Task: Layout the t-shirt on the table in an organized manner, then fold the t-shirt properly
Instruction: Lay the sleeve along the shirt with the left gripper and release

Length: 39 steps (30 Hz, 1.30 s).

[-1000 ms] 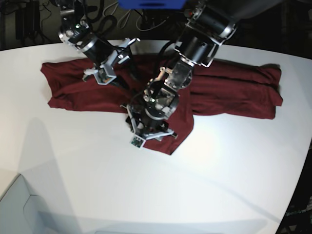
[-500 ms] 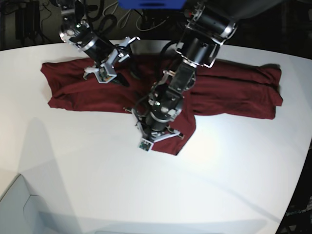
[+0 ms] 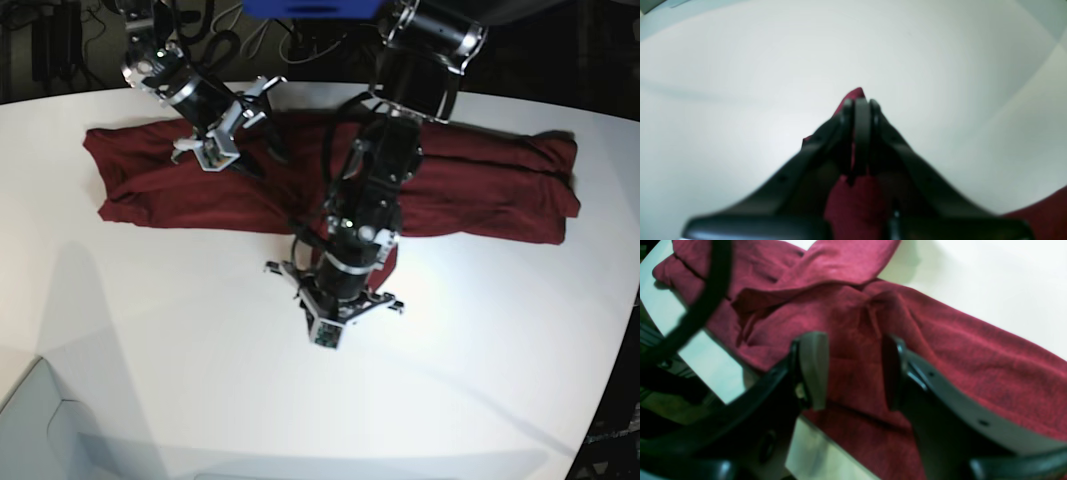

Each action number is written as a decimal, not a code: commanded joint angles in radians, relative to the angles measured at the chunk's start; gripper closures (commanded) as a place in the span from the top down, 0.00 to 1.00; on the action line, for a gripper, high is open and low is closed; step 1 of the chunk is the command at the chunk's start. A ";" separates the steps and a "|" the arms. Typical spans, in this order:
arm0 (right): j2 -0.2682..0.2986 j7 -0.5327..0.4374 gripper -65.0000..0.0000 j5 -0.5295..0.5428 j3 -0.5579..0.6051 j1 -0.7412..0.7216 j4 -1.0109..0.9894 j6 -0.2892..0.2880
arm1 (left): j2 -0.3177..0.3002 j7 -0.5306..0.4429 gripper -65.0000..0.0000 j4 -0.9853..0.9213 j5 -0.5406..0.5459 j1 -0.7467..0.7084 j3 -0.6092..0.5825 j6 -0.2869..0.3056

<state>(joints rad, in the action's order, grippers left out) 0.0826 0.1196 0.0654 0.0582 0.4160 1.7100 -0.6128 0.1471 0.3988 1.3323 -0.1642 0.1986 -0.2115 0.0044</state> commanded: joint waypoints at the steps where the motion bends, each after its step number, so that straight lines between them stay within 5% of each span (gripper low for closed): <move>1: 0.001 -0.030 0.42 0.015 -0.001 -0.001 0.017 -0.006 | 0.006 -0.028 0.00 0.054 -0.001 0.003 0.010 -0.001; 10: 0.003 -0.030 0.42 0.018 -0.001 -0.001 0.017 -0.006 | -0.143 0.116 0.00 0.396 0.002 -0.178 0.034 0.001; 21: 0.004 -0.031 0.42 0.015 -0.002 -0.052 -0.054 -0.006 | -0.407 0.110 0.00 0.662 0.002 -0.449 0.189 0.001; 29: 0.004 -0.031 0.42 0.018 -0.002 -0.065 -0.081 -0.006 | -0.450 0.108 0.00 0.660 0.002 -0.518 0.338 0.006; 36: 0.003 -0.031 0.42 0.018 -0.002 -0.067 -0.081 -0.006 | -0.438 0.121 0.00 0.643 -0.008 -0.518 0.481 0.216; 39: 0.003 -0.031 0.42 0.015 -0.002 -0.067 -0.081 -0.006 | -0.436 0.121 0.00 0.600 -0.010 -0.518 0.515 0.254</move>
<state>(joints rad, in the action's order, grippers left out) 0.0849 0.1169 0.0631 0.0570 0.3546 1.6135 -0.6121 -0.2810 0.5423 1.9182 -0.1696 -0.3237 0.2951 0.2638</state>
